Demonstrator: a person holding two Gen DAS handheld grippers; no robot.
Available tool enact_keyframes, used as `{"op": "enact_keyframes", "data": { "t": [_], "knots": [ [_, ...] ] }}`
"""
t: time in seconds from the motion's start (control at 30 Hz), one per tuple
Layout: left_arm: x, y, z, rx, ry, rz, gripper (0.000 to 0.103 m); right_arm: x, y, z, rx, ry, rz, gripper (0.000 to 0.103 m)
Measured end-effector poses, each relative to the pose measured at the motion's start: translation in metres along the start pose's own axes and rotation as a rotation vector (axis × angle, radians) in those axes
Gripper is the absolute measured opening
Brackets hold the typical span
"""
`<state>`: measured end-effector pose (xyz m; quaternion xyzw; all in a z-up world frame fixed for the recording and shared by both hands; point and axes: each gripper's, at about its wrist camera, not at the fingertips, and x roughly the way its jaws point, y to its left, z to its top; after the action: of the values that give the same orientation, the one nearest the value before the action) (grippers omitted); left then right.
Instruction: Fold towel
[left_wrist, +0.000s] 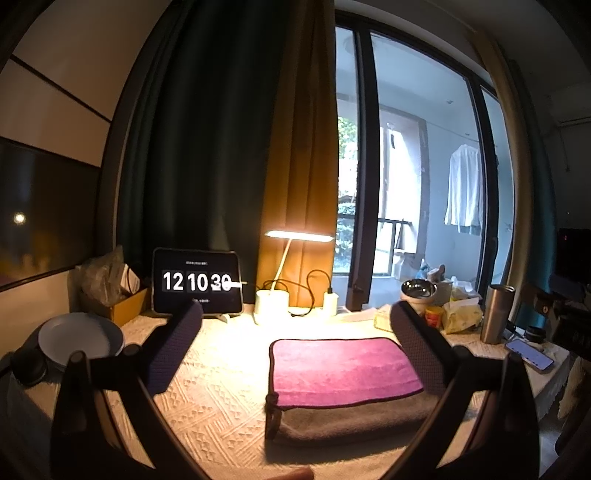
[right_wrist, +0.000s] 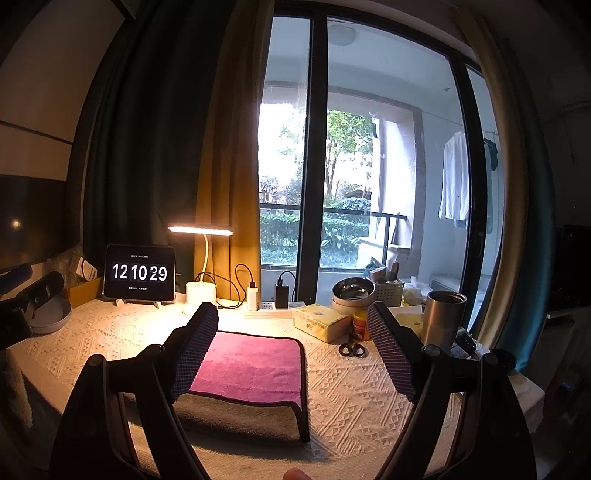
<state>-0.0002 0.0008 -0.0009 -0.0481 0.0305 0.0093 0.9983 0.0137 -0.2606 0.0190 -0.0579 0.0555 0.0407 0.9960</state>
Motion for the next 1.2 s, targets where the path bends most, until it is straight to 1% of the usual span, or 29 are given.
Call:
{"op": "enact_keyframes", "data": {
  "t": [0.9, 1.1, 1.2],
  "knots": [
    [0.000, 0.001, -0.003, -0.004, 0.003, 0.001, 0.103, 0.001, -0.002, -0.003, 0.010, 0.009, 0.008, 0.085],
    [0.007, 0.002, -0.008, -0.004, 0.024, 0.010, 0.103, 0.005, -0.004, -0.006, 0.010, 0.021, 0.009, 0.085],
    [0.015, 0.003, -0.015, -0.005, 0.051, 0.010, 0.103, 0.010, -0.005, -0.008, 0.018, 0.030, 0.006, 0.085]
  ]
}}
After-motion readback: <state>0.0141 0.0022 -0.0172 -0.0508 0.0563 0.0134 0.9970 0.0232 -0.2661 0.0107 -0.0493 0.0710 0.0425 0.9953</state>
